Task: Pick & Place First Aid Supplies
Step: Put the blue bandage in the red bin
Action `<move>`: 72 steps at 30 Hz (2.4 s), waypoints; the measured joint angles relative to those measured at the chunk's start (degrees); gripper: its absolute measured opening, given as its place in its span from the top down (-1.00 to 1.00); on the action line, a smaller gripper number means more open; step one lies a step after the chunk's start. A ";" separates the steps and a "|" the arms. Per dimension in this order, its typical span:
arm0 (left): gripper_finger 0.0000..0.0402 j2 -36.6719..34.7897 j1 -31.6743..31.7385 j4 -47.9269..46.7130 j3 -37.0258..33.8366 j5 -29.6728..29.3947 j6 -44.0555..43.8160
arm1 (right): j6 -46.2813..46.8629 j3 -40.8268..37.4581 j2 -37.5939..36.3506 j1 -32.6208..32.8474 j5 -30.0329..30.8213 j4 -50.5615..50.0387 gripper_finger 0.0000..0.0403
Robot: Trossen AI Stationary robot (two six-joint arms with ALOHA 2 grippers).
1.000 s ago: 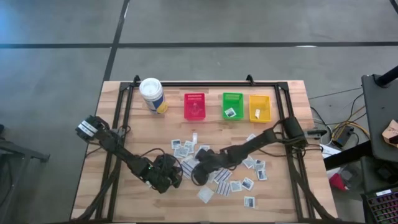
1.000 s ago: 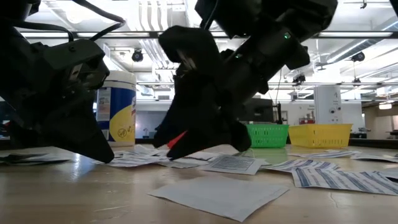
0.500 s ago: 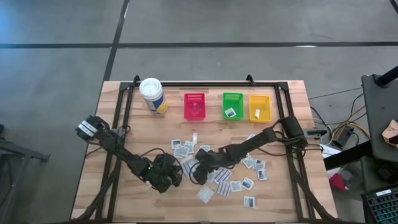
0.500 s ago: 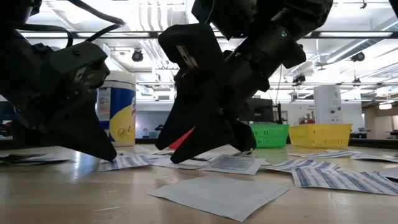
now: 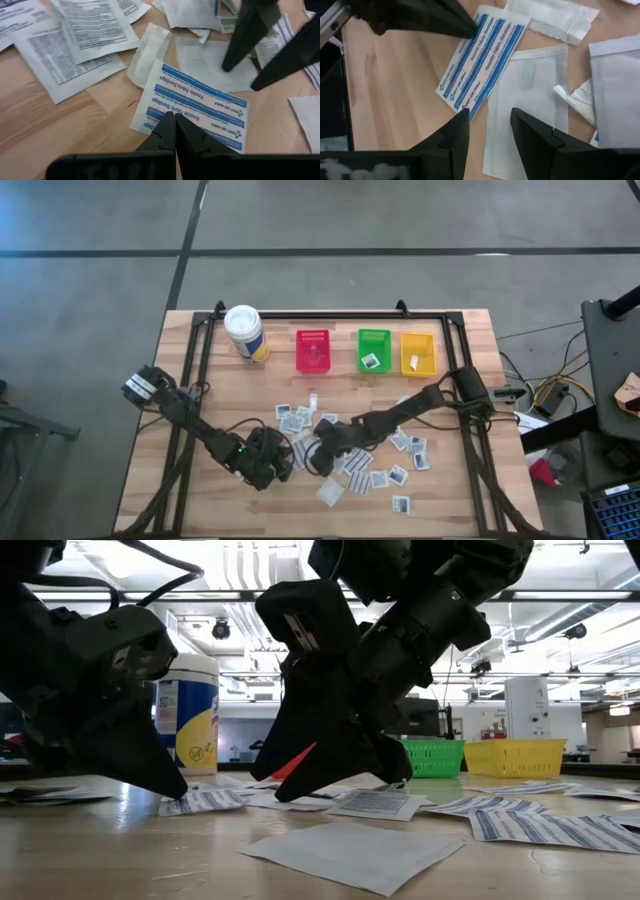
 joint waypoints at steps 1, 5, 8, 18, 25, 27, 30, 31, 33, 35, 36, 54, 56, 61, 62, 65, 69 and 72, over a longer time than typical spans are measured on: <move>1.00 0.00 0.00 0.33 0.00 0.00 0.69 | -0.22 0.00 -0.01 -0.21 0.02 -0.08 0.28; 1.00 0.00 0.00 0.57 0.00 0.28 1.65 | -1.27 0.00 -0.03 -0.89 0.04 -1.00 0.31; 1.00 0.00 0.03 0.54 0.00 1.69 1.65 | -1.53 0.04 -0.27 -1.40 0.06 -3.19 0.33; 1.00 0.00 0.00 0.57 0.00 2.04 1.58 | -4.35 0.04 -0.97 -2.39 0.08 -6.44 0.33; 1.00 0.00 0.00 0.61 0.00 2.36 1.36 | -5.98 -0.05 -2.87 -3.16 1.89 -12.18 0.37; 1.00 0.00 0.00 0.70 0.00 2.40 1.35 | -6.03 -0.07 -3.40 -3.32 3.20 -14.41 0.38; 1.00 0.00 0.00 1.15 0.00 2.57 1.35 | -6.08 -0.04 -3.96 -3.54 3.49 -16.75 0.37; 1.00 0.00 0.00 1.15 0.00 2.67 1.36 | -6.18 -0.09 -4.04 -3.56 3.53 -17.31 0.37; 1.00 0.00 0.00 1.19 0.00 2.67 1.36 | -6.45 -0.05 -4.37 -3.54 3.76 -18.10 0.36; 1.00 0.00 0.00 1.26 0.00 2.66 1.47 | -6.51 -0.16 -4.74 -3.54 3.97 -18.88 0.36; 1.00 0.00 0.00 1.49 0.00 2.64 1.72 | -6.64 -0.20 -5.02 -3.54 3.97 -19.10 0.36; 1.00 -0.13 0.04 4.13 0.08 0.21 7.32 | -8.78 -1.53 -11.01 -1.86 4.72 -18.84 0.34; 1.00 -0.14 0.04 4.13 0.56 0.97 8.72 | -8.05 -1.58 -10.76 -1.21 4.64 -18.05 0.35; 1.00 -0.24 -0.04 4.15 2.28 4.33 13.32 | -7.28 -1.65 -10.78 0.15 4.62 -17.25 0.38; 1.00 -0.24 -0.04 4.19 2.63 5.36 14.33 | -7.27 -1.66 -10.78 0.39 4.61 -16.93 0.39; 1.00 -0.24 -0.09 4.19 3.27 8.55 17.01 | -7.27 -1.66 -10.78 1.15 4.63 -15.24 0.40; 1.00 -0.24 -0.31 4.17 3.37 12.06 19.51 | -7.27 -1.66 -10.78 1.88 4.64 -13.09 0.39; 1.00 -0.24 -0.56 4.09 3.17 12.91 21.58 | -7.23 -1.66 -10.62 2.22 4.65 -10.63 0.36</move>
